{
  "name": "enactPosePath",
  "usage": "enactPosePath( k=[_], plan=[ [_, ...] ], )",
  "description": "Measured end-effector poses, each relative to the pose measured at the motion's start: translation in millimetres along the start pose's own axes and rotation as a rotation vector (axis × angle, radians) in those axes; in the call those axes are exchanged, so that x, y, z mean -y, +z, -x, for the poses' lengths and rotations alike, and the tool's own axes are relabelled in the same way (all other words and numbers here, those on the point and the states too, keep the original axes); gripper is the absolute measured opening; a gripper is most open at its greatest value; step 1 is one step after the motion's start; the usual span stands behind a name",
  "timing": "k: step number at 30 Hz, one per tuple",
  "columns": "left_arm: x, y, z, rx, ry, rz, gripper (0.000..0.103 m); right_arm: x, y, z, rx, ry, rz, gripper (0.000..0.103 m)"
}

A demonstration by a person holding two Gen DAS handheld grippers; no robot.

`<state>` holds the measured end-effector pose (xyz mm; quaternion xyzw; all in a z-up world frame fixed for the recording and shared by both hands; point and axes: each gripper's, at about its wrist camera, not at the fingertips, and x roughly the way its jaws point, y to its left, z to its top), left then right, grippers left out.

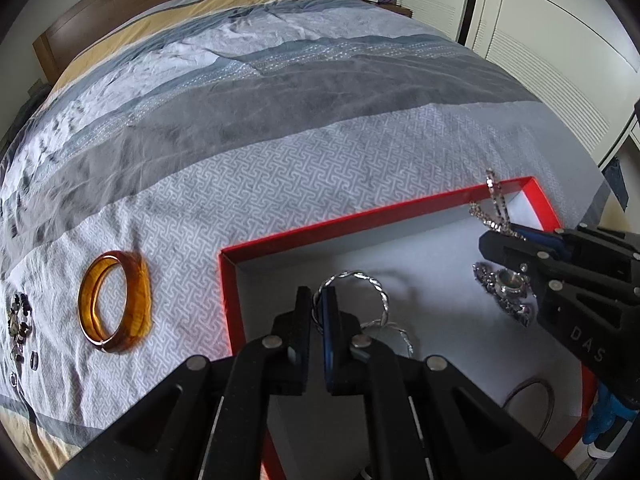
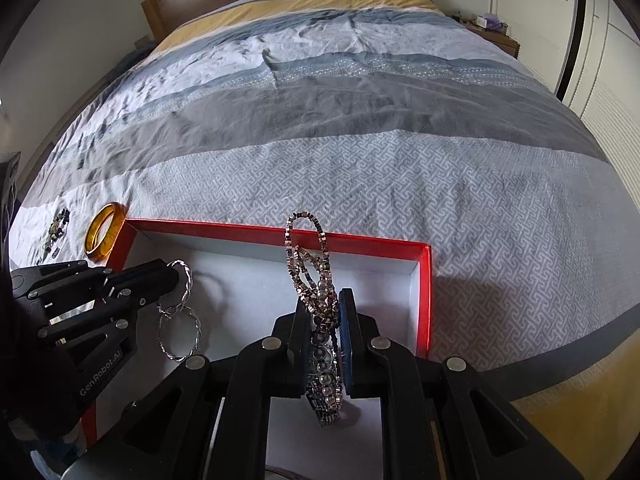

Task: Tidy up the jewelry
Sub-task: 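Lower the hoop and necklace into the box and open both tools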

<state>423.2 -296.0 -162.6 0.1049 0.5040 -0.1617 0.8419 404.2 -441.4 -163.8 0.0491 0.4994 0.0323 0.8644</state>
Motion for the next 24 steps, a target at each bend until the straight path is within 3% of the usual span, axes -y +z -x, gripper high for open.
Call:
enactPosePath(
  k=[10,14,16,20,24],
  plan=[
    [-3.6,-0.7,-3.6,-0.013,0.005,0.026,0.009,-2.9,-0.1,-2.2,-0.002,-0.053,0.018,0.014],
    [-3.1,-1.1,-1.3,-0.009,0.004,0.026,0.008,-1.7,-1.2,4.9,0.01,-0.059,0.012,0.026],
    [-1.4,-1.0,1.2,-0.002,-0.006,0.02,0.011,-0.4,-2.5,12.7,0.028,-0.06,0.0,0.035],
    [1.2,-0.2,15.2,0.019,-0.03,0.026,0.029,1.8,-6.4,33.9,0.055,-0.063,-0.013,0.036],
    [5.1,-0.2,39.0,0.045,-0.038,0.018,0.029,3.1,-12.4,64.6,0.087,-0.067,-0.03,0.037]
  ],
)
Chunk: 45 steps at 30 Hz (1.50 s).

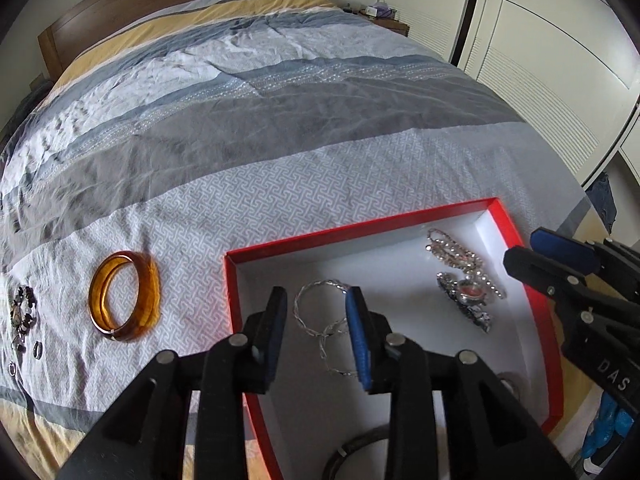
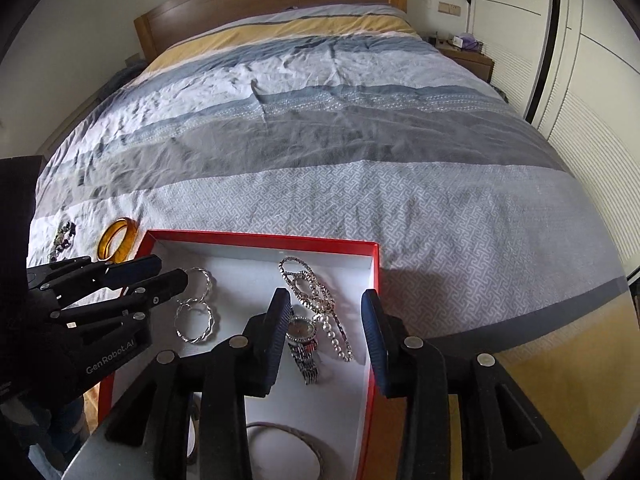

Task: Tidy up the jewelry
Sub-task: 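Lower the hoop and necklace into the box and open both tools, then lift both tools out of the box and back toward the jewelry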

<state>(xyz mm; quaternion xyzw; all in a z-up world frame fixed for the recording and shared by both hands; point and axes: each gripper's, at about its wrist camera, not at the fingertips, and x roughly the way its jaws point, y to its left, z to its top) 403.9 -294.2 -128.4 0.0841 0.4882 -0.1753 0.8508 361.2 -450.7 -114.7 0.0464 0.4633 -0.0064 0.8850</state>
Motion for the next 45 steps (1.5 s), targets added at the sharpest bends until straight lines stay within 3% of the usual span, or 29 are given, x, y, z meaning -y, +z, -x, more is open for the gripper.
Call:
enactPosePath(
  k=[10,18,30,39,41,44,45],
  plan=[
    [4.4,-17.8,99.2,0.095,-0.04,-0.009,0.029,-0.9,-22.9,94.5,0.084,-0.026,-0.031,0.038],
    [-18.8,-49.2,178.8,0.149,0.035,0.032,0.029,-30.7,-43.4,173.2,0.18,0.009,-0.054,0.038],
    [-77.4,-97.2,298.2,0.292,0.167,0.126,0.029,-115.7,-68.2,267.6,0.314,0.091,-0.028,0.039],
    [-115.9,-147.1,369.6,0.39,0.224,0.238,0.03,-166.7,-104.7,316.7,0.366,0.121,-0.005,0.041],
    [-123.4,-158.4,381.2,0.409,0.232,0.271,0.03,-174.4,-111.8,326.6,0.382,0.117,0.003,0.046],
    [-130.2,-174.0,392.8,0.433,0.244,0.301,0.047,-183.0,-120.8,338.9,0.403,0.115,0.002,0.05],
    [-130.7,-178.2,396.1,0.44,0.251,0.302,0.047,-185.0,-123.5,342.1,0.406,0.118,0.002,0.05]
  ],
)
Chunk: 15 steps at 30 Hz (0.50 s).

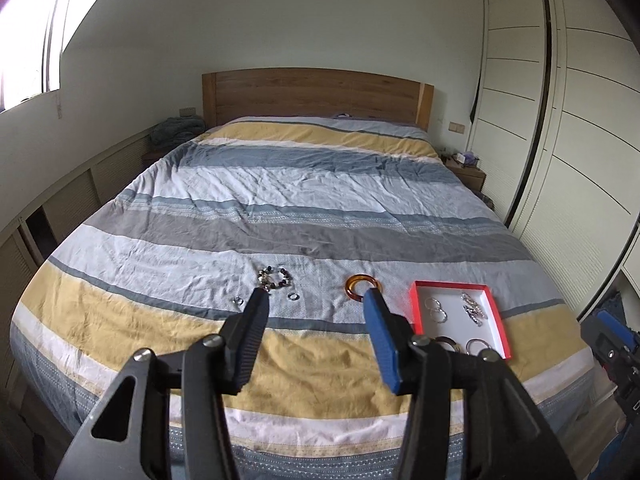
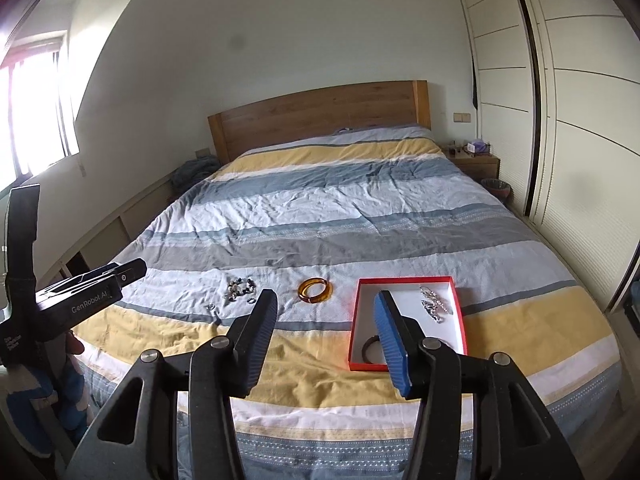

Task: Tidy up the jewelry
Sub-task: 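Lift both tools out of the box and back toward the jewelry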

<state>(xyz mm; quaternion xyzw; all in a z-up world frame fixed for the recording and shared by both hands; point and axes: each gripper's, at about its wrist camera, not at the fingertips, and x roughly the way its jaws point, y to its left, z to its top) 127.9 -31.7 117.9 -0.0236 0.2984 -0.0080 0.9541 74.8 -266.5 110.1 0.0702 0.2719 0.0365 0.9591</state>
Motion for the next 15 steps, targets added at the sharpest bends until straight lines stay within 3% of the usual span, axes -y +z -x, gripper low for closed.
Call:
enactPosePath(
  k=[7,15],
  plan=[
    [-14.0,-4.3,24.0,0.054,-0.002,0.022,0.048,-16.6,-5.7,21.5,0.03,-0.006,0.008,0.052],
    [-17.3,-16.5,22.7,0.067,-0.013,0.035,0.048,-20.1,-12.6,11.9,0.026,0.012,-0.055,0.054]
  ],
)
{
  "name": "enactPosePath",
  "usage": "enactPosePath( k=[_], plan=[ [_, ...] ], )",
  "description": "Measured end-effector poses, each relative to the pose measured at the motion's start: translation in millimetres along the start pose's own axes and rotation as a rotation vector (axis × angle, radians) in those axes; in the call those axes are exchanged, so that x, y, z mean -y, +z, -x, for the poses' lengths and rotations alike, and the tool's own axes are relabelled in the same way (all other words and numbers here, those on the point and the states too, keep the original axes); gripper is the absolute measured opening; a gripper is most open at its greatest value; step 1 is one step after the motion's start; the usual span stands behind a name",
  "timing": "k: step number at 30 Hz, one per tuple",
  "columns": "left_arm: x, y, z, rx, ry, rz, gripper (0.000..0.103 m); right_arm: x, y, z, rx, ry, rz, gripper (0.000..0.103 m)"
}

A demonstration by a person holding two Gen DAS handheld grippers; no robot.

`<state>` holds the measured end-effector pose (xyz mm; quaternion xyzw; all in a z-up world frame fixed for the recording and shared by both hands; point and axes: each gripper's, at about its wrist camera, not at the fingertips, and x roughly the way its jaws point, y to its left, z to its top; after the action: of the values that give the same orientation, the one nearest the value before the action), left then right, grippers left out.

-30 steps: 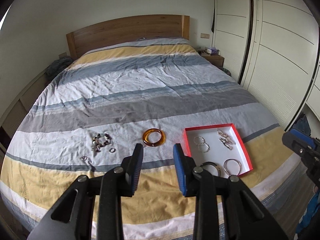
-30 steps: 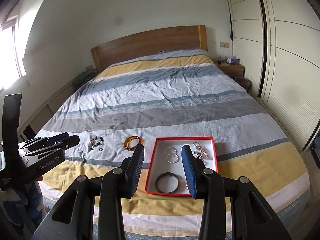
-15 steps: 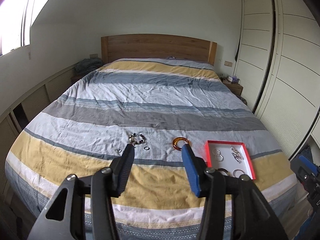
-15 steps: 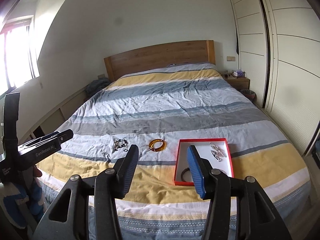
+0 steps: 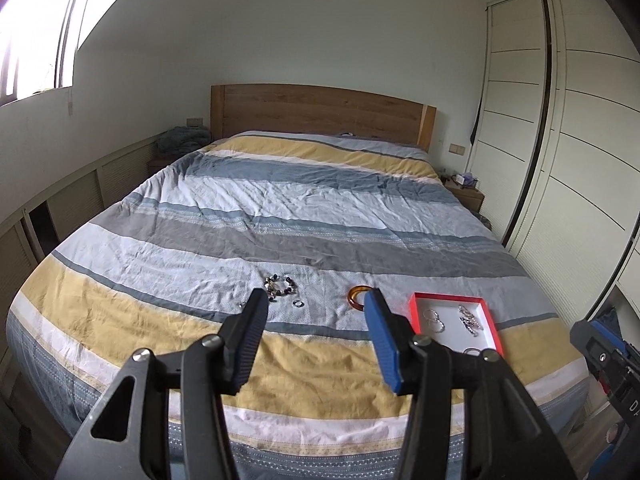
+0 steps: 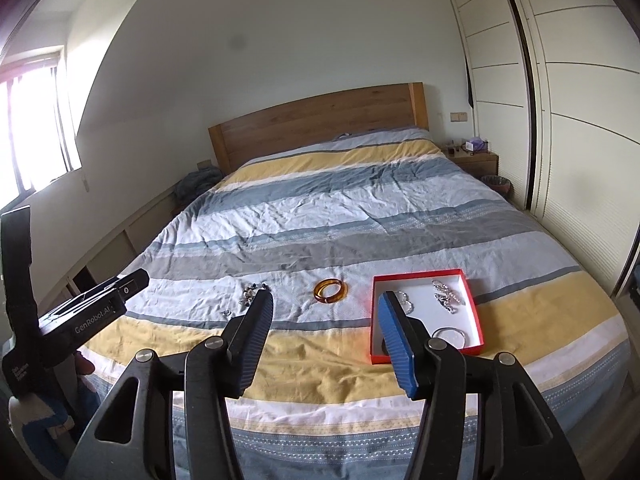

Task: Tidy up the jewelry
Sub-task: 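Lift both tools out of the box and back toward the jewelry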

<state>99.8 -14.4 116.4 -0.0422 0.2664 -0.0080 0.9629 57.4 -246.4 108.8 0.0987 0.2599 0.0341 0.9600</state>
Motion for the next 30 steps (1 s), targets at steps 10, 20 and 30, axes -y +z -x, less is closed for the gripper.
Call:
enactPosePath(
  k=[10,20,30],
  plan=[
    [7.2,-2.6,-7.1,-0.014,0.031,-0.036,0.048,4.1,-6.4,-6.6,0.006,0.006,-0.019,0.054],
    [1.5,-9.8,-28.9,-0.055,0.065,-0.037,0.048,12.1,-9.1,-20.6,0.011,-0.002,-0.026,0.054],
    [-22.0,-15.9,-46.8,-0.064,0.121,-0.037,0.049,6.5,-16.9,-42.6,-0.02,-0.007,0.005,0.054]
  ],
)
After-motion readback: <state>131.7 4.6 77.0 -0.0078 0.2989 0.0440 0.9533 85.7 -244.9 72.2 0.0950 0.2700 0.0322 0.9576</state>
